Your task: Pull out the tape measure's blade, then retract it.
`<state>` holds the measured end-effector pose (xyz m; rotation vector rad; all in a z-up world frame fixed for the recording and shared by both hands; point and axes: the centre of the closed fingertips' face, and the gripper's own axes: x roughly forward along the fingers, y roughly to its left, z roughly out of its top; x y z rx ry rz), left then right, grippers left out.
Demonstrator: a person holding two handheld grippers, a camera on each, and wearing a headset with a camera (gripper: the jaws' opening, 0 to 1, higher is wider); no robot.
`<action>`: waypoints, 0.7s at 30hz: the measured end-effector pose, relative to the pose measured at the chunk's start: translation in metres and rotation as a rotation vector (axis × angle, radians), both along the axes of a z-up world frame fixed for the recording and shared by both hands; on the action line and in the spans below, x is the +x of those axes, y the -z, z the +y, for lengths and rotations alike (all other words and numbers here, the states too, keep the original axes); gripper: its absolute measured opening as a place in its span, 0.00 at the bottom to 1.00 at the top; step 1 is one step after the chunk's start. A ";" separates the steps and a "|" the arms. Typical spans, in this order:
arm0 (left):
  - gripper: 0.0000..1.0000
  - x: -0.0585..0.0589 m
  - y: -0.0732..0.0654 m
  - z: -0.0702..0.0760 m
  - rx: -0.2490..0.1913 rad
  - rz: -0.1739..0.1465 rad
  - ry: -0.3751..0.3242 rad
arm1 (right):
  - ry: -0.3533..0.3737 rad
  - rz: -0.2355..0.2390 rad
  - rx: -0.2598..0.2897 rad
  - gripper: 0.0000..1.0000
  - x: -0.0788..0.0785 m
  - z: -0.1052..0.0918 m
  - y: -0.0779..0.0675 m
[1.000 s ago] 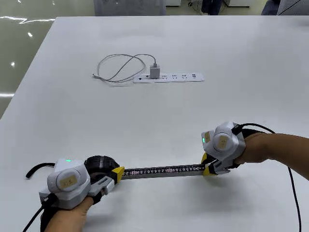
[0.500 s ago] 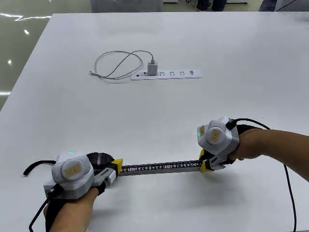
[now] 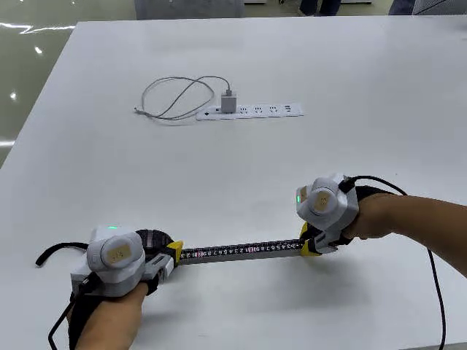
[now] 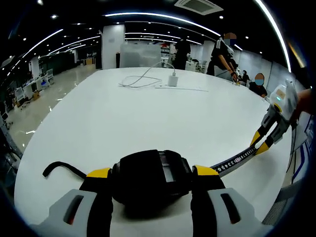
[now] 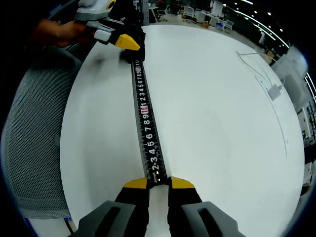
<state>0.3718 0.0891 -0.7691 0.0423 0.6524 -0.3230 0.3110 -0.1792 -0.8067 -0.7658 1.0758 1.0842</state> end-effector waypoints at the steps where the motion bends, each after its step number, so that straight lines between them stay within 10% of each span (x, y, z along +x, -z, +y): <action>1: 0.60 0.000 0.000 0.000 0.000 0.001 0.002 | -0.001 -0.001 0.001 0.10 0.000 0.000 0.000; 21: 0.60 0.000 0.002 -0.001 0.009 0.013 0.019 | -0.011 0.022 -0.039 0.10 0.001 0.005 0.002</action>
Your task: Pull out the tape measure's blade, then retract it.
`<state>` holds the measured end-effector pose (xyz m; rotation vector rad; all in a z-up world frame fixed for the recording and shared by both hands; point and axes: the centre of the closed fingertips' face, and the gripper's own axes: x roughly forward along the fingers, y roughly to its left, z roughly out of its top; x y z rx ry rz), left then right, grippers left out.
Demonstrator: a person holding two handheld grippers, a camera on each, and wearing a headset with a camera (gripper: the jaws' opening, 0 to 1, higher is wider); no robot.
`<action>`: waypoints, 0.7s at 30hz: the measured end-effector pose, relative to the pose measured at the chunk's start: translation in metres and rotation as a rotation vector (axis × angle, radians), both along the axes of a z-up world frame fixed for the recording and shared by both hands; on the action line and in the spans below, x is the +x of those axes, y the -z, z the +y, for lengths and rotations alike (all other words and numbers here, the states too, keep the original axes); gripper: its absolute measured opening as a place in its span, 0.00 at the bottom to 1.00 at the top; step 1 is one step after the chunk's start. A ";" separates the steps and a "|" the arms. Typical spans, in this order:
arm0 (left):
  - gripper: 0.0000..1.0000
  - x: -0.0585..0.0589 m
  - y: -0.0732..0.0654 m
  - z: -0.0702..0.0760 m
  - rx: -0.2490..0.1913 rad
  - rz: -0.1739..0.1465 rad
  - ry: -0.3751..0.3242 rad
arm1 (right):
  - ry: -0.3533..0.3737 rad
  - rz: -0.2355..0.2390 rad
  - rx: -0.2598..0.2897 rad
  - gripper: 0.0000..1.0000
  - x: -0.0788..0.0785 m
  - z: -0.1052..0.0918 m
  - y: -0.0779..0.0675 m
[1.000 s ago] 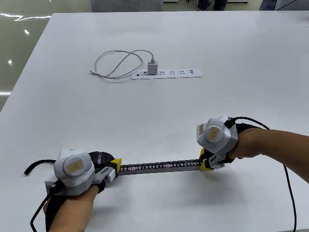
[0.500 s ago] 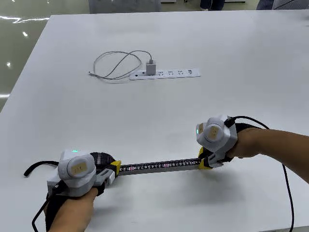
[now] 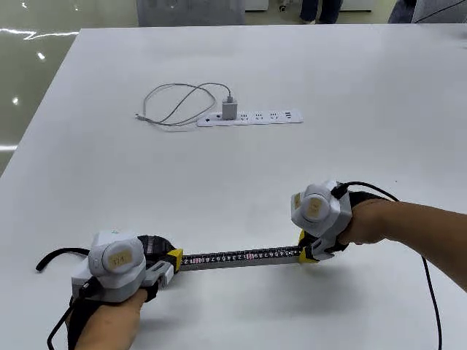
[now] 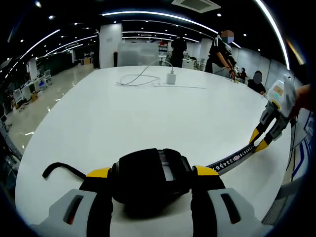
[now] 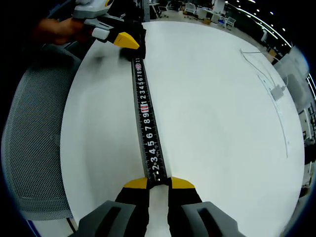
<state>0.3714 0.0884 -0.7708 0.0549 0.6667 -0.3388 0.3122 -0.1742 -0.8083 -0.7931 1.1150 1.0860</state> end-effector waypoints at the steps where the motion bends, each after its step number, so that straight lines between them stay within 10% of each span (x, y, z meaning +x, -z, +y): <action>1: 0.60 0.000 0.000 0.000 -0.001 0.003 0.002 | -0.014 -0.002 -0.004 0.10 -0.001 0.001 0.000; 21: 0.61 0.001 0.001 0.000 -0.013 0.031 0.004 | -0.004 0.007 -0.025 0.10 0.000 0.007 0.000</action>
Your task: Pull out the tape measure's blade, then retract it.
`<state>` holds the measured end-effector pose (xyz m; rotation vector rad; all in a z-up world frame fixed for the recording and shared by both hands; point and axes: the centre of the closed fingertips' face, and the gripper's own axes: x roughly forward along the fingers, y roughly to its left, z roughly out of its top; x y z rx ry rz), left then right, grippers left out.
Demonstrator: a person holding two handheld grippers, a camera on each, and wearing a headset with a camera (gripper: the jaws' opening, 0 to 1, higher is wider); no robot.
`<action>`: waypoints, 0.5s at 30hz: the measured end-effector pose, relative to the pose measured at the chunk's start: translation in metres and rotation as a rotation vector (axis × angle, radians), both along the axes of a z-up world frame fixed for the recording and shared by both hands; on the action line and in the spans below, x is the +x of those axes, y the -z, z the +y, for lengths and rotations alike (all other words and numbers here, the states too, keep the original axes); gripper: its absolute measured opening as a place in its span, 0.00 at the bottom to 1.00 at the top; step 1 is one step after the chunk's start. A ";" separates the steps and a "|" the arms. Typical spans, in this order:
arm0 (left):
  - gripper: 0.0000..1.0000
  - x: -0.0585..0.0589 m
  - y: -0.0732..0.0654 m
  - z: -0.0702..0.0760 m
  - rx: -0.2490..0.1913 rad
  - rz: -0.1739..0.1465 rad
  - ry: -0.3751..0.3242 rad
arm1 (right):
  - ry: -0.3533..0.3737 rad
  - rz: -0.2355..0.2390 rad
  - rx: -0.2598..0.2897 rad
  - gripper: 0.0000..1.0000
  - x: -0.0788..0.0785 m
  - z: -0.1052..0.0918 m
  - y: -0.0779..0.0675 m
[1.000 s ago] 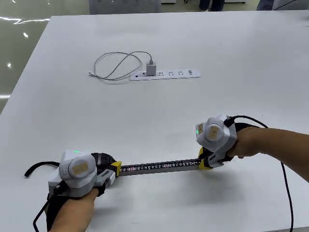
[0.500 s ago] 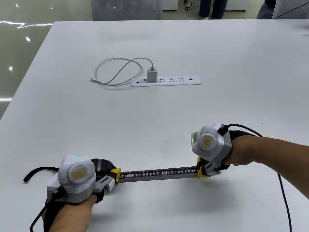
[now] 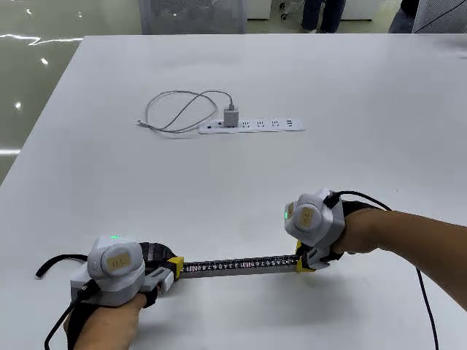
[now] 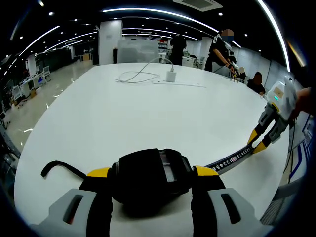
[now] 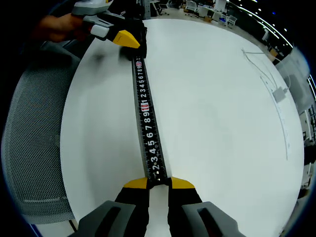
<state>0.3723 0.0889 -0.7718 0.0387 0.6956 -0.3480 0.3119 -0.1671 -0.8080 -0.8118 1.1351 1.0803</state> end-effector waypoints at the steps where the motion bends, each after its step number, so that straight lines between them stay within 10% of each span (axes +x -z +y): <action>1: 0.61 0.000 0.000 0.000 0.000 -0.001 0.000 | 0.002 0.001 0.000 0.10 0.000 0.000 0.000; 15: 0.61 -0.001 0.001 0.000 -0.007 0.006 -0.001 | -0.006 -0.001 0.015 0.10 0.000 0.004 -0.001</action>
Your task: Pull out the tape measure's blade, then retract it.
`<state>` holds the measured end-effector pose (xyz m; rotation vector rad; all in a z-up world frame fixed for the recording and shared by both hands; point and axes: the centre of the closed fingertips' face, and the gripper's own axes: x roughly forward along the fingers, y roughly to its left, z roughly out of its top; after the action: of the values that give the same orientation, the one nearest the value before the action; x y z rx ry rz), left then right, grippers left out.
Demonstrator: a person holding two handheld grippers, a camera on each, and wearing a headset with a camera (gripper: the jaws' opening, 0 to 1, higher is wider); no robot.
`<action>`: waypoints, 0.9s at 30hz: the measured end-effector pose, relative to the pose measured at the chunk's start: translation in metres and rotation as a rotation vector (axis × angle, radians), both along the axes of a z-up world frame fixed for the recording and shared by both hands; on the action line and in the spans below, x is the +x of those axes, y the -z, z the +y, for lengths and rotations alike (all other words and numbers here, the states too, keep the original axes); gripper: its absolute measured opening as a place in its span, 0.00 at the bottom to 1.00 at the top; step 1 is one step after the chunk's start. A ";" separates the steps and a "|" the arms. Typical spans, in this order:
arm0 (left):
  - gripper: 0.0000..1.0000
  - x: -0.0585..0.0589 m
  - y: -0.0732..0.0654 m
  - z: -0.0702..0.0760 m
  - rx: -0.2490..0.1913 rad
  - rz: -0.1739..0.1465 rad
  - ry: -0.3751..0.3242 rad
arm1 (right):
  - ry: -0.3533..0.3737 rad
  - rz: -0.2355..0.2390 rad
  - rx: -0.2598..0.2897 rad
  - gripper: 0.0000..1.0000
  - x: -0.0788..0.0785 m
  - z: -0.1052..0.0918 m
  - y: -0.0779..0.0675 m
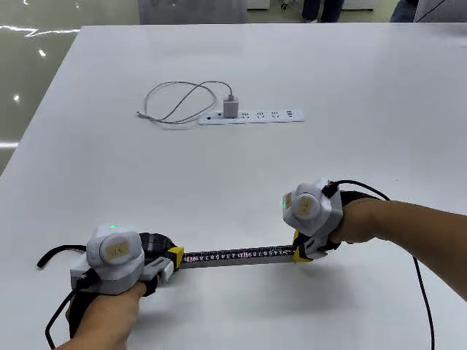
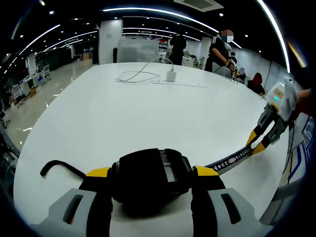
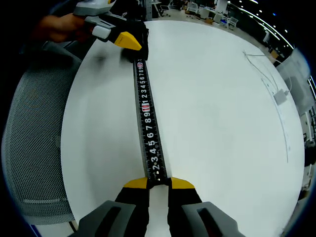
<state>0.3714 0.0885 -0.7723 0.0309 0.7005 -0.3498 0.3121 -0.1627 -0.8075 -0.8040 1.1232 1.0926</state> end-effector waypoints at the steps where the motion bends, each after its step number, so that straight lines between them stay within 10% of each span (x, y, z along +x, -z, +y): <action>1: 0.61 0.000 0.000 0.000 0.000 0.000 0.000 | 0.003 0.000 0.000 0.10 0.000 0.000 0.000; 27: 0.61 -0.001 0.000 -0.001 -0.002 0.006 0.000 | 0.028 0.007 -0.005 0.10 0.001 0.007 0.000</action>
<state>0.3704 0.0876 -0.7726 0.0282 0.7067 -0.3503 0.3130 -0.1561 -0.8077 -0.7869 1.1403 1.0709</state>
